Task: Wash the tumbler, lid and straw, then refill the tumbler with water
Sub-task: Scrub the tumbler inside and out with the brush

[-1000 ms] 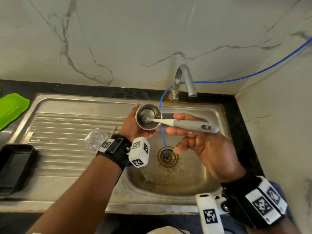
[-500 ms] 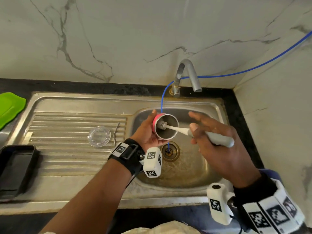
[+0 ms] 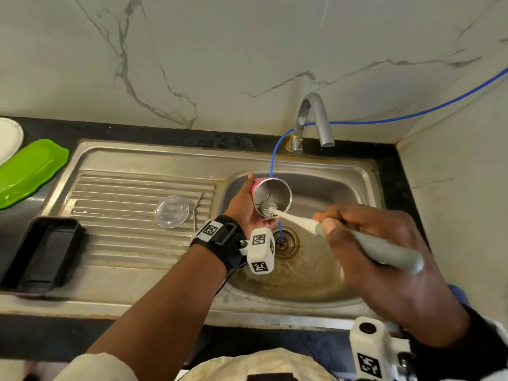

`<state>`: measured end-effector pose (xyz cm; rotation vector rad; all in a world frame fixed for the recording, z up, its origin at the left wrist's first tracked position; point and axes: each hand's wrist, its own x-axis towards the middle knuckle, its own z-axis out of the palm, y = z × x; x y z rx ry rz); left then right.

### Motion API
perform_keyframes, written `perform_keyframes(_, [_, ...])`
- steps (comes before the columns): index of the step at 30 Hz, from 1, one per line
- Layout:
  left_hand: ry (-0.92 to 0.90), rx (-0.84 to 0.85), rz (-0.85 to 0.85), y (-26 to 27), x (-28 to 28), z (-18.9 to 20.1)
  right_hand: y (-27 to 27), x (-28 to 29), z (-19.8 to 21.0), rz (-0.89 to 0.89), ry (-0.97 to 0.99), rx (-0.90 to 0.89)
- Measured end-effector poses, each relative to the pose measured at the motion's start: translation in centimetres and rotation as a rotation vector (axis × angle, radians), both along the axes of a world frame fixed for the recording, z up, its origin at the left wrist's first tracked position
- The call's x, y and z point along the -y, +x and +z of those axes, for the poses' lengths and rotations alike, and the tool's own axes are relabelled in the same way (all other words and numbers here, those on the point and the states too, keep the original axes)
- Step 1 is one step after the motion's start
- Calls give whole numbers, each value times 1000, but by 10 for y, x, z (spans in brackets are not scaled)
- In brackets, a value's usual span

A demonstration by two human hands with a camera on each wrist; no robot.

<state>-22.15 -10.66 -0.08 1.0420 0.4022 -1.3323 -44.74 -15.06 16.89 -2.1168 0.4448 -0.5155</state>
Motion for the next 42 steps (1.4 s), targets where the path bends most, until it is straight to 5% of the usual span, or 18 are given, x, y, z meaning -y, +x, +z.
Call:
perform_keyframes(9, [19, 61, 32, -20, 4, -12, 3, 19, -39, -10, 46, -50])
perform_keyframes(16, [-65, 20, 102, -12, -3, -1, -18, 26, -18, -4, 158, -6])
perform_keyframes(23, [-128, -4, 89, -33, -1, 1, 0, 33, -48, 24, -25, 44])
perform_keyframes(29, [-104, 14, 41, -25, -1, -3, 4, 29, -50, 139, 109, 27])
perform_keyframes(38, [-151, -23, 85, -20, 1, -1, 8, 54, -53, 158, -108, -28])
perform_keyframes(42, [-142, -29, 64, -19, 0, -2, 7, 46, -58, 131, -39, -6])
